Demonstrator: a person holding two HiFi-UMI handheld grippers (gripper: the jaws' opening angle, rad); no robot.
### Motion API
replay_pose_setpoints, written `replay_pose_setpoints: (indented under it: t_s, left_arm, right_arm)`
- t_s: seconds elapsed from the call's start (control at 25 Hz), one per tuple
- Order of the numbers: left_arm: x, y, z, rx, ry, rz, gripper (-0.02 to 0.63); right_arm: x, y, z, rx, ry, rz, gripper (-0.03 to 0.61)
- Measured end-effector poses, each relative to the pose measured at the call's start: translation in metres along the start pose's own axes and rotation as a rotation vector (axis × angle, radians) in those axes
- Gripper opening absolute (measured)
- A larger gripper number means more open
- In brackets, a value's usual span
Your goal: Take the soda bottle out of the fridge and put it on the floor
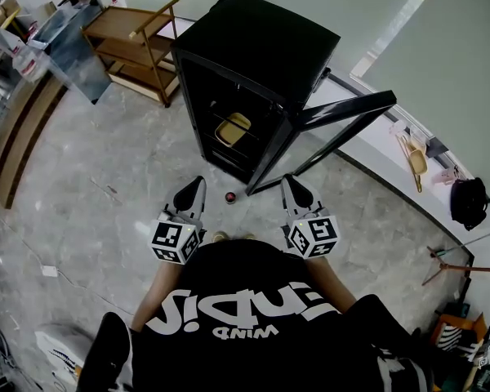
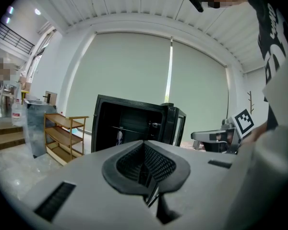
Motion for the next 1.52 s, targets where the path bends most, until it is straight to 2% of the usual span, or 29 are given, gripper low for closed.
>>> replay_pose_setpoints:
  t_s: [0.64, 1.52]
  left_arm:
    - [0.004, -0.003, -0.007, 0.028, 0.034, 0.019, 0.006]
    - [-0.002, 0.004, -0.010, 0.052, 0.039, 0.004, 0.006]
  right_arm:
    - [-0.004, -0.003, -0.003, -0.014, -0.002, -0.008, 0.023]
    - [-0.007, -0.001, -0.003, -0.011, -0.007, -0.022, 0.023]
Point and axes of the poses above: the fingertips, and each gripper's own axes: y backward along the fingers, z to its right, x out of its top, the point moved 4 cm from there along y, backward along the fingers, and after that the axes turned 12 degrees about y, right-handed, at the moved point
